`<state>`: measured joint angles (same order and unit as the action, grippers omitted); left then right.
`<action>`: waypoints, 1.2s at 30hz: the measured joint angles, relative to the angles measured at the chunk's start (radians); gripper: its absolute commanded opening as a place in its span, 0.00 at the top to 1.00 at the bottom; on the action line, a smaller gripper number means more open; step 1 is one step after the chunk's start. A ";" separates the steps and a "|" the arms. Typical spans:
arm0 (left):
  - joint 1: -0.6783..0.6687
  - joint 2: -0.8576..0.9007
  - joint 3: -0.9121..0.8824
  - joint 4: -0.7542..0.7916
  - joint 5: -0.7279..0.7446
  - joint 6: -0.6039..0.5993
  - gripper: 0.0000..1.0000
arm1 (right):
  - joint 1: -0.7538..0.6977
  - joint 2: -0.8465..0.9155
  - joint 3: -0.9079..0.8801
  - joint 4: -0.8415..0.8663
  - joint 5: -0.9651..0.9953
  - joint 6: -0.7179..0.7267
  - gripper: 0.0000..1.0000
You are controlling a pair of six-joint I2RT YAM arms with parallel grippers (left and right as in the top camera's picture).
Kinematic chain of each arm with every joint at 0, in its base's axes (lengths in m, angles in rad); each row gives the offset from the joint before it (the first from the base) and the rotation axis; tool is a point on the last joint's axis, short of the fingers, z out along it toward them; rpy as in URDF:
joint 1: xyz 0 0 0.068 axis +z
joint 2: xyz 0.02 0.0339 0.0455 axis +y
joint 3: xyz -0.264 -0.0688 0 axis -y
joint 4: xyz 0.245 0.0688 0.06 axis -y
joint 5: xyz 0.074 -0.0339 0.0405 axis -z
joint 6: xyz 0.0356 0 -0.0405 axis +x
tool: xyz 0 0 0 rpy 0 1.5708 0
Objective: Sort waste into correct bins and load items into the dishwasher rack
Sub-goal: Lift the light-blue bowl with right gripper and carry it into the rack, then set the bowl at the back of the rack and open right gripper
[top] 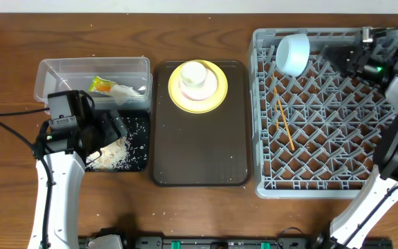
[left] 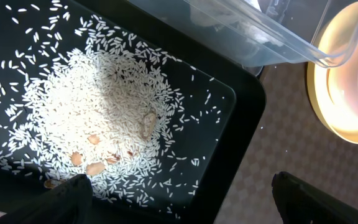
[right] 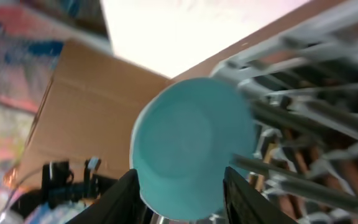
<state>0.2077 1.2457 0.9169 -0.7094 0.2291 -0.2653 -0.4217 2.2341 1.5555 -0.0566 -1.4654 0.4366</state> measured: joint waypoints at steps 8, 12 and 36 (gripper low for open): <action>0.000 0.000 0.000 0.003 0.000 0.000 0.05 | -0.032 -0.019 -0.001 -0.007 0.183 0.068 0.87; 0.000 0.000 0.000 0.003 0.000 0.000 0.05 | -0.023 -0.094 -0.001 -0.039 0.319 0.063 0.92; 0.000 0.000 0.000 0.014 0.000 0.000 0.05 | 0.515 -0.471 0.001 -0.745 1.290 -0.532 0.99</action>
<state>0.2077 1.2457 0.9169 -0.6956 0.2295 -0.2657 0.0929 1.7630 1.5566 -0.8017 -0.1757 -0.0956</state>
